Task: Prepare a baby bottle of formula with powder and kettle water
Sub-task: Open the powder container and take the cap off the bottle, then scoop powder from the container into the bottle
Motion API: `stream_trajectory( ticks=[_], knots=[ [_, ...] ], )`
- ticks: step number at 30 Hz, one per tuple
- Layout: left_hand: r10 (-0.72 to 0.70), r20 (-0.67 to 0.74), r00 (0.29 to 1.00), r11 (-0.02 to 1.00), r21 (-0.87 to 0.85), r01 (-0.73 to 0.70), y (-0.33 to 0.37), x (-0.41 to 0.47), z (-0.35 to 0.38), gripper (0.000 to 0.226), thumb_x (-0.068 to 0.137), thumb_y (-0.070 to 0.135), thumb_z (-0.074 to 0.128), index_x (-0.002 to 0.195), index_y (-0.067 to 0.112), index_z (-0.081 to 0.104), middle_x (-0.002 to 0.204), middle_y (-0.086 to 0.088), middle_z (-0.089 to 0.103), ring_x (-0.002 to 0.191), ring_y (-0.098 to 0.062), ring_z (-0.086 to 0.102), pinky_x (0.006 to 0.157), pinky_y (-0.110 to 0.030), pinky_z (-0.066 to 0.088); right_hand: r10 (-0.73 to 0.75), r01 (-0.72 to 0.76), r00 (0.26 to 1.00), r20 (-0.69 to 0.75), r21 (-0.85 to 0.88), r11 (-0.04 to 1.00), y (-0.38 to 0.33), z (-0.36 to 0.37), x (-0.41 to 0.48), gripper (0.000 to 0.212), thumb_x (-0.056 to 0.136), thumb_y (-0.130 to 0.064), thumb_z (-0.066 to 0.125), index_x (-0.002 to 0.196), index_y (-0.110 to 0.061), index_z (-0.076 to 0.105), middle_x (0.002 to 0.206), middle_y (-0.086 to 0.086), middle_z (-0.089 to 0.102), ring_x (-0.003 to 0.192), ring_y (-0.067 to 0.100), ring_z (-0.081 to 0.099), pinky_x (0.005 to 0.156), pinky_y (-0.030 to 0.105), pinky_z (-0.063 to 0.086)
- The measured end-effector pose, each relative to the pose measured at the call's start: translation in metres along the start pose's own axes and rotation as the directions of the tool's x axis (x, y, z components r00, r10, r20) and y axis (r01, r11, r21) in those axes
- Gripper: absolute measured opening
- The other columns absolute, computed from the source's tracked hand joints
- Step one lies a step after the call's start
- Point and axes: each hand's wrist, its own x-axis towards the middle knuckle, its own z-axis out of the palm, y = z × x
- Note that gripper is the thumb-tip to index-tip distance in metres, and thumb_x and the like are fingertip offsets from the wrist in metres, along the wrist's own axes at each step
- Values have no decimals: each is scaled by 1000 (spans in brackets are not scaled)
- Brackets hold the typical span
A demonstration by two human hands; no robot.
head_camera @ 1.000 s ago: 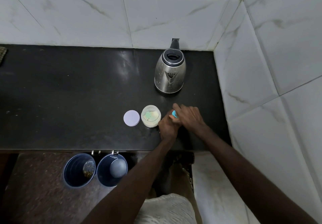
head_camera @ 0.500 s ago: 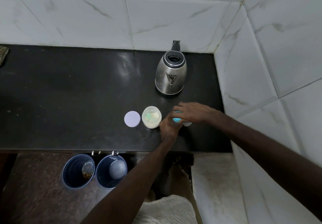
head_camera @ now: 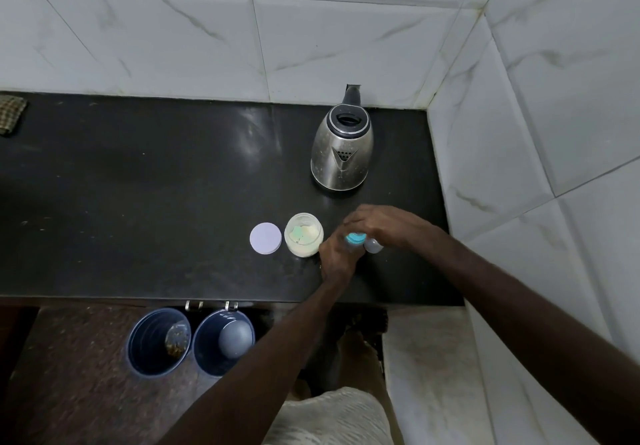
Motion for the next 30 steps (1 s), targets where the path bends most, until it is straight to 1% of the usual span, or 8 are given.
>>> stream_trajectory(
  ticks=[2,5,10,14,18,22,25,30],
  knots=[
    [-19,-9,1000,999,-28,19,-1,2,3,43,75,7,88,115,0,74,112,-7,74,104,-17,68,98,-35,55,-6,5,1000,17,58,998,1,-1,-3,59,77,6,74,131,-15,71,138,3,66,125,24,60,99,44,54],
    [-32,-5,999,999,-29,32,1,0,2,41,74,2,91,110,1,74,103,1,71,90,-5,66,85,-8,49,59,-60,998,25,62,996,-7,-6,-5,66,80,-2,77,142,-20,63,150,1,56,135,21,51,104,36,48],
    [-6,6,1000,997,-71,6,6,-4,1,43,73,0,91,112,4,73,105,6,66,90,3,63,80,0,44,50,-42,998,-44,174,984,8,10,-7,59,76,3,82,131,-12,70,137,7,67,124,25,63,104,45,53],
    [36,29,999,996,-85,-33,8,-7,-2,43,74,19,89,113,20,71,112,11,70,98,0,67,87,-6,47,63,-15,968,-242,198,980,9,-3,-20,39,92,-19,71,130,-7,72,136,10,68,125,22,61,111,37,47],
    [42,52,998,998,34,-43,11,-6,-5,44,75,29,81,117,31,66,108,14,71,101,-7,66,91,-22,49,357,-210,839,-410,362,908,24,-5,-41,48,83,-7,81,130,-5,70,131,14,69,120,31,66,106,41,51],
    [-17,72,997,998,68,12,15,-5,-9,81,83,23,77,156,25,42,133,-2,70,123,-23,64,98,-23,43,751,-589,611,-249,491,642,26,35,-59,55,85,-13,80,137,-9,62,134,14,66,122,34,64,102,41,52],
    [10,115,993,995,100,-22,17,-7,-14,86,88,24,72,163,25,28,145,-4,62,132,-27,58,101,-25,42,821,-702,556,-129,456,547,15,67,-64,50,86,-21,78,133,-14,60,129,12,67,118,34,65,91,40,55],
    [306,112,945,938,136,-320,7,-24,-29,98,77,-15,55,165,10,18,171,5,20,158,-14,21,128,-33,23,858,-752,504,-97,439,491,-3,91,-58,51,91,-22,75,138,-14,57,133,12,65,122,33,62,94,40,53]
  ],
)
